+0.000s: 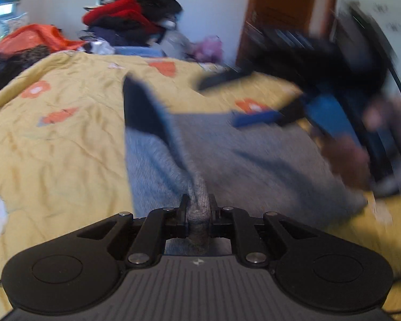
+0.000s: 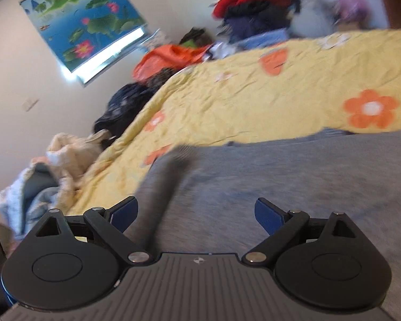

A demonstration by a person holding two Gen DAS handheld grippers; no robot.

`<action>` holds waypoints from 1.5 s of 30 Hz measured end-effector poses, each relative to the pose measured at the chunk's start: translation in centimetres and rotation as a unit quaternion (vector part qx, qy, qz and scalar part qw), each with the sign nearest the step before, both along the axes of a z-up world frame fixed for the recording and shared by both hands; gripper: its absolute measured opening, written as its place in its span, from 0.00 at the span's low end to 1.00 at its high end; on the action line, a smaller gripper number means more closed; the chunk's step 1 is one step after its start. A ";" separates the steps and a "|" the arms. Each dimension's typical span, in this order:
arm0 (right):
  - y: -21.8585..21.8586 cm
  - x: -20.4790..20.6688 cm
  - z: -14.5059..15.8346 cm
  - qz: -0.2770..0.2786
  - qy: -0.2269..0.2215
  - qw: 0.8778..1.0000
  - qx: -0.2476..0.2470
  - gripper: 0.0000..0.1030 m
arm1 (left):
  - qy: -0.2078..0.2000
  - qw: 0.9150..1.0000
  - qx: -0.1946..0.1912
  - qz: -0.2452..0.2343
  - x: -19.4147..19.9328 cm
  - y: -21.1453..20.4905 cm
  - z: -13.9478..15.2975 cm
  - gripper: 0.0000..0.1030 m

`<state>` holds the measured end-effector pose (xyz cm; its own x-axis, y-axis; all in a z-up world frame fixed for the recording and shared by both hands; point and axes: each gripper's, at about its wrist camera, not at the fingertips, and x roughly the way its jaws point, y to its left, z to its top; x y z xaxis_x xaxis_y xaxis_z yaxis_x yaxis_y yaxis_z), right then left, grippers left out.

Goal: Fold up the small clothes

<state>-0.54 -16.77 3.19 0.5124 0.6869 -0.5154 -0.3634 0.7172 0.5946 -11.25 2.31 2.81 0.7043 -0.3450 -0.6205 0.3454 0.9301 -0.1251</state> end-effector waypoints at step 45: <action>-9.9 4.5 0.6 -0.013 -0.001 0.999 -0.039 0.24 | 0.000 0.986 -0.035 -0.160 1.0 -15.0 2.0 0.11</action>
<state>3.98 -26.70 3.81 0.5301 0.6315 -0.5659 -0.3457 0.7703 0.5358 -10.28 -12.65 4.81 0.5525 -0.5918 -0.5869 0.6203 0.7623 -0.1846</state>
